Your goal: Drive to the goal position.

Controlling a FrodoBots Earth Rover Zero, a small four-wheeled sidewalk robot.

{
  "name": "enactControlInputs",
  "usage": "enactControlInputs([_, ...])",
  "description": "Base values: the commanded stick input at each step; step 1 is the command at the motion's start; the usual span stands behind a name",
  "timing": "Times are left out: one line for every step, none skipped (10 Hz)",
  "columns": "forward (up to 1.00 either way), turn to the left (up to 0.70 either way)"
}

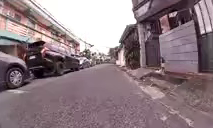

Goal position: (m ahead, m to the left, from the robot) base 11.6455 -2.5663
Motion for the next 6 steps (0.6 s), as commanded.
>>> enactControlInputs([1.00,0.00])
enactControlInputs([1.00,0.00])
enactControlInputs([1.00,0.00])
enactControlInputs([1.00,0.00])
enactControlInputs([1.00,0.00])
enactControlInputs([1.00,0.00])
